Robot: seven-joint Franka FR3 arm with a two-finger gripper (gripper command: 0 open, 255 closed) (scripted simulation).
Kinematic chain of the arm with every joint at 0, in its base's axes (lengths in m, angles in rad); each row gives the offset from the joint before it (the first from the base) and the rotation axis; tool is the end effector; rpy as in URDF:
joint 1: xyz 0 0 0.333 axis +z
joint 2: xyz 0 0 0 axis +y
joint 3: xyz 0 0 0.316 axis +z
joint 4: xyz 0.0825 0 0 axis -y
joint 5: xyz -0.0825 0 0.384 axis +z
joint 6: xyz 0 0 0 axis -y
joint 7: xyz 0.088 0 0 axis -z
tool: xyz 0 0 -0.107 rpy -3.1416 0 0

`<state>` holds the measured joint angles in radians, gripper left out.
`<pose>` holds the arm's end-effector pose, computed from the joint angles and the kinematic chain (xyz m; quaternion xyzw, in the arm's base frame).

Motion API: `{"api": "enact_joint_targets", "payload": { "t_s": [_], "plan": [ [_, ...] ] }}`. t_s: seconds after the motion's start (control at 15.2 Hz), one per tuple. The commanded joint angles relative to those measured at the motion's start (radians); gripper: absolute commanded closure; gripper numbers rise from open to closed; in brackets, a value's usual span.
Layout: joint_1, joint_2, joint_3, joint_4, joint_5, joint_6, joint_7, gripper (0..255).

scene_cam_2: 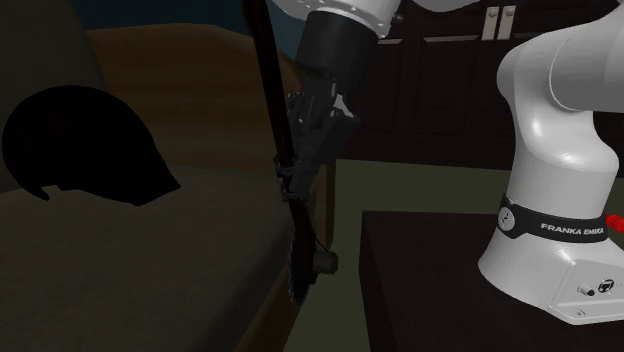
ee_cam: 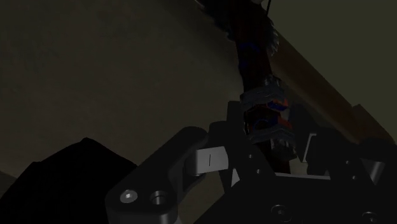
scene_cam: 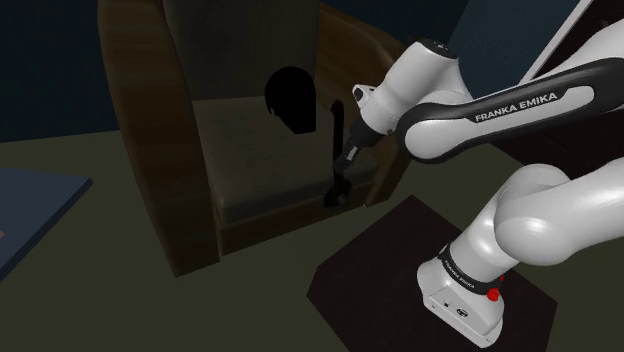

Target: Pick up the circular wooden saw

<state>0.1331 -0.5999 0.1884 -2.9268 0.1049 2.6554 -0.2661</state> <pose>0.3293 0.0981 0.3613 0.9575 0.2382 0.1614 0.0188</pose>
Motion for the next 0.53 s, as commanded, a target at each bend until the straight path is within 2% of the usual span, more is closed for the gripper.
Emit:
{"api": "enact_joint_targets", "payload": {
  "t_s": [0.0,0.33,0.46],
  "plan": [
    [0.003,-0.036,-0.003,0.015,0.0,-0.05,0.001,255],
    [0.003,-0.091,-0.012,0.055,-0.003,-0.144,-0.003,255],
    [0.004,-0.092,-0.012,0.057,-0.004,-0.147,-0.003,255]
  ]
}}
